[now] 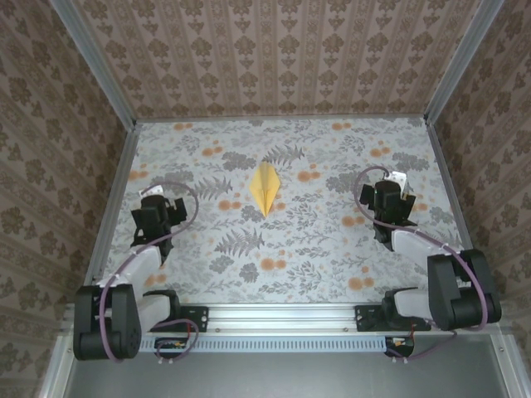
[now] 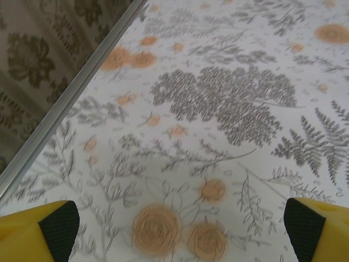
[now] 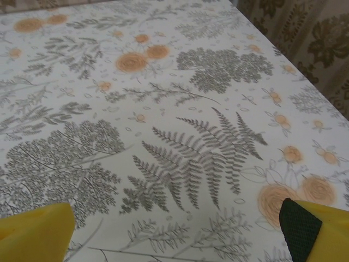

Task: Fold a paper plane with a square sheet of paper (pick it up from the middle)
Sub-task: Reset both arms

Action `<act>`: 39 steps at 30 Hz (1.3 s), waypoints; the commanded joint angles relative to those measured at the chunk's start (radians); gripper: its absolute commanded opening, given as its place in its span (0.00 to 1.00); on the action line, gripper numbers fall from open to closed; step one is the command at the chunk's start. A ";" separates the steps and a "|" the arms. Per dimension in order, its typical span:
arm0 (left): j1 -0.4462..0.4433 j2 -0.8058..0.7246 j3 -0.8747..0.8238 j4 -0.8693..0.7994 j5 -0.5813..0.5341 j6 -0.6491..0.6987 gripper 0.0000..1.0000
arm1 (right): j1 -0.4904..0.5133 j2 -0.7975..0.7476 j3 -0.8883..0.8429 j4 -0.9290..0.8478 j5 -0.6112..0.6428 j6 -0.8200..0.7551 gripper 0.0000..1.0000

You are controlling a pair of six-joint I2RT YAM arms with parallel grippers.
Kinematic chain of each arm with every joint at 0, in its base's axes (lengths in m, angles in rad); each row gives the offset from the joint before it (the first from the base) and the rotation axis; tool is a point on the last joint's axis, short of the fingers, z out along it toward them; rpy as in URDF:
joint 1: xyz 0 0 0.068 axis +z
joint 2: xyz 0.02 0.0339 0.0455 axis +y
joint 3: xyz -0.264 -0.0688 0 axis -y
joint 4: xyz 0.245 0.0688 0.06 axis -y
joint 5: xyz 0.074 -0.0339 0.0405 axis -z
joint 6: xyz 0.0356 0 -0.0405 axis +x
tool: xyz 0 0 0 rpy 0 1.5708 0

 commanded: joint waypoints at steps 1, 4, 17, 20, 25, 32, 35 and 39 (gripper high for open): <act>0.016 0.052 -0.036 0.278 0.116 0.086 1.00 | -0.007 0.040 -0.003 0.179 -0.061 -0.067 1.00; 0.022 0.140 -0.052 0.423 0.169 0.088 1.00 | -0.016 0.062 -0.012 0.259 -0.084 -0.093 1.00; 0.042 0.428 0.024 0.607 0.247 0.117 1.00 | -0.064 0.209 -0.062 0.495 -0.288 -0.126 1.00; 0.012 0.428 0.041 0.574 0.170 0.131 1.00 | -0.060 0.228 -0.067 0.520 -0.297 -0.136 1.00; -0.007 0.428 0.052 0.554 0.159 0.149 1.00 | -0.059 0.230 -0.064 0.516 -0.295 -0.138 1.00; -0.007 0.429 0.054 0.550 0.165 0.151 1.00 | -0.058 0.230 -0.064 0.516 -0.294 -0.138 1.00; -0.007 0.432 0.058 0.544 0.164 0.152 1.00 | -0.058 0.229 -0.063 0.516 -0.294 -0.138 1.00; -0.008 0.430 0.057 0.546 0.165 0.151 1.00 | -0.058 0.227 -0.069 0.523 -0.298 -0.139 1.00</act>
